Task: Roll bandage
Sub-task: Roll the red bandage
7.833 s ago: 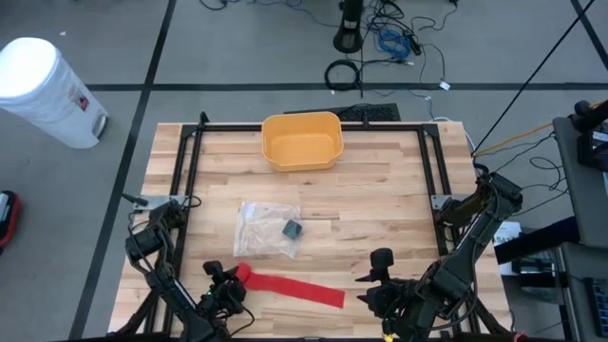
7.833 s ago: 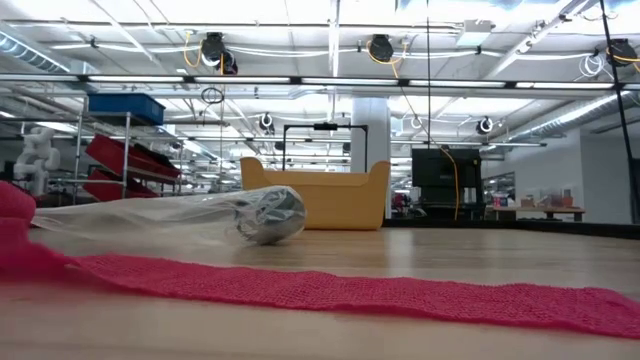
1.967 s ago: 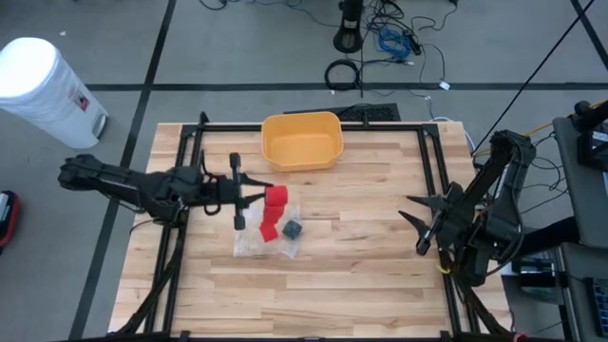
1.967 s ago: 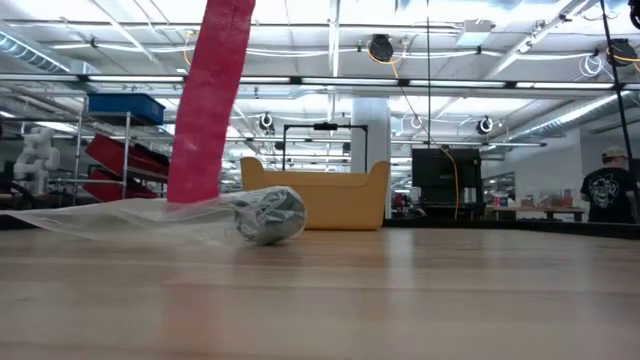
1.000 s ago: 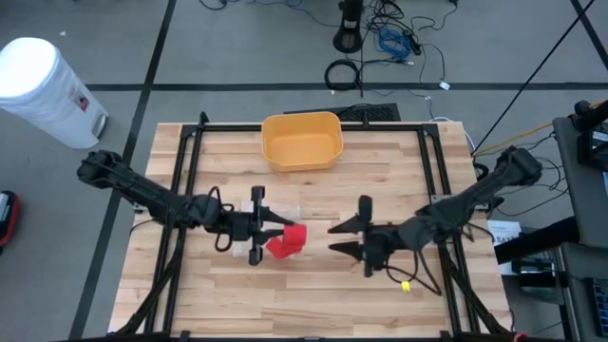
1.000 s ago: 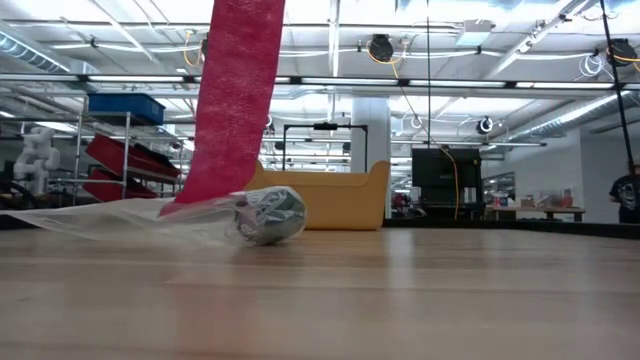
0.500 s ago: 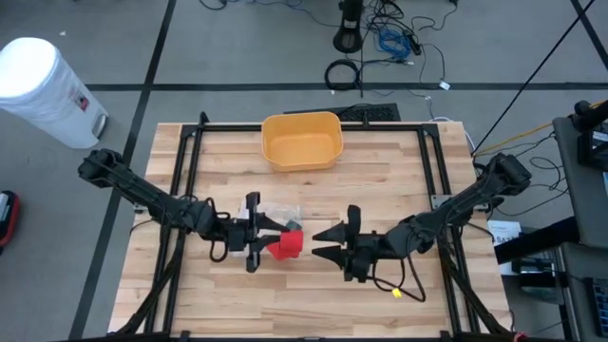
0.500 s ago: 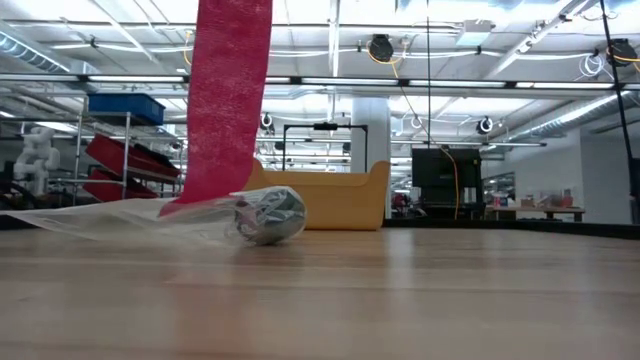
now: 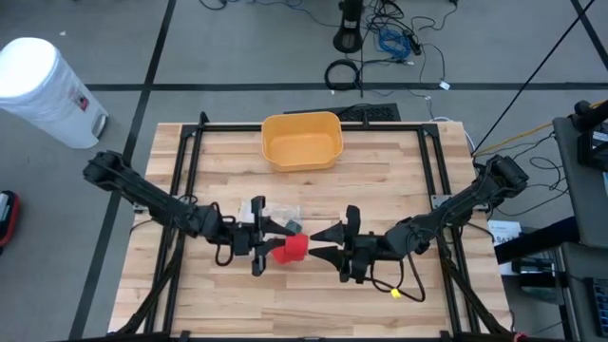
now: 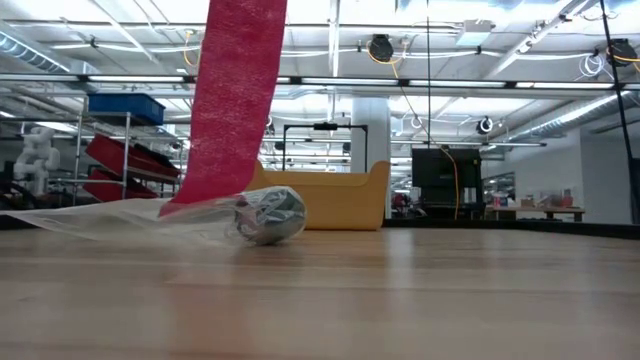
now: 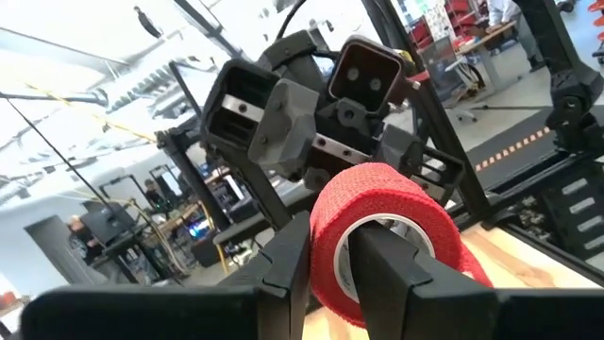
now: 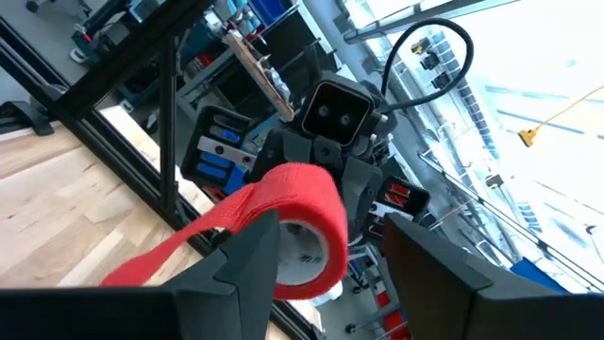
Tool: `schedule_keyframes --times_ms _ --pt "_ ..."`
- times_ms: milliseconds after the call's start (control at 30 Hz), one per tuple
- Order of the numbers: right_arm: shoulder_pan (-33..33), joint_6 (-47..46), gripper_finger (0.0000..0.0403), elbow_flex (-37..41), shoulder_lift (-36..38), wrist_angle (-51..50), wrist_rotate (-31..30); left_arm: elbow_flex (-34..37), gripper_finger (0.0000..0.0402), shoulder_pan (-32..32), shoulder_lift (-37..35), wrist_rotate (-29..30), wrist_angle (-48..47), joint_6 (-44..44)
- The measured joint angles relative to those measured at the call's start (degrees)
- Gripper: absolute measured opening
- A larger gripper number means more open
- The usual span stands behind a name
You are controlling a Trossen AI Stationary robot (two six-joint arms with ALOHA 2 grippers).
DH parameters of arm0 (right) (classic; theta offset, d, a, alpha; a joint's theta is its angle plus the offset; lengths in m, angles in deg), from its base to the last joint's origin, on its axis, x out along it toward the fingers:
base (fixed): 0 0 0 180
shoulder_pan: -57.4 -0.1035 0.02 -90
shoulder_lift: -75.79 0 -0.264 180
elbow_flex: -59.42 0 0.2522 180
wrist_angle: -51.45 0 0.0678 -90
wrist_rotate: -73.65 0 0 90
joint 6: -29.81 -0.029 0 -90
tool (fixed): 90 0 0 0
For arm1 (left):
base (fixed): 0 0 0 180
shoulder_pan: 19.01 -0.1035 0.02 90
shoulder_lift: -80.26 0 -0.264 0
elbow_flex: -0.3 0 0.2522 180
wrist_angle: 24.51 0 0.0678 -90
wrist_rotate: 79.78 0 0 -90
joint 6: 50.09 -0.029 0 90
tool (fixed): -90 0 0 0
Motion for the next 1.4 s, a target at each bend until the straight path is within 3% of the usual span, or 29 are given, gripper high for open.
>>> schedule_keyframes --times_ms 400,867,1033,1267,1400 --pt "1.7 -1.1 0.0167 0.0 0.0 -0.7 0.0 -3.1 0.0082 0.2 4.6 0.8 2.8 -1.4" --pt "1.8 -0.2 0.0068 0.0 0.1 -2.3 -0.2 -5.1 0.0082 0.2 6.9 6.7 2.3 -1.8" --pt "1.7 0.1 0.0049 0.0 0.1 -3.1 -0.8 -5.1 0.0083 1.2 6.9 11.5 -0.7 -2.9" --pt "0.6 0.9 0.0048 0.0 0.1 -2.8 -0.1 -5.1 0.0118 4.8 6.4 13.4 -1.1 -8.9" --pt "0.0 0.9 0.0049 0.0 0.1 -2.8 -0.2 -5.8 0.0152 6.3 6.4 17.8 -1.0 -10.3"
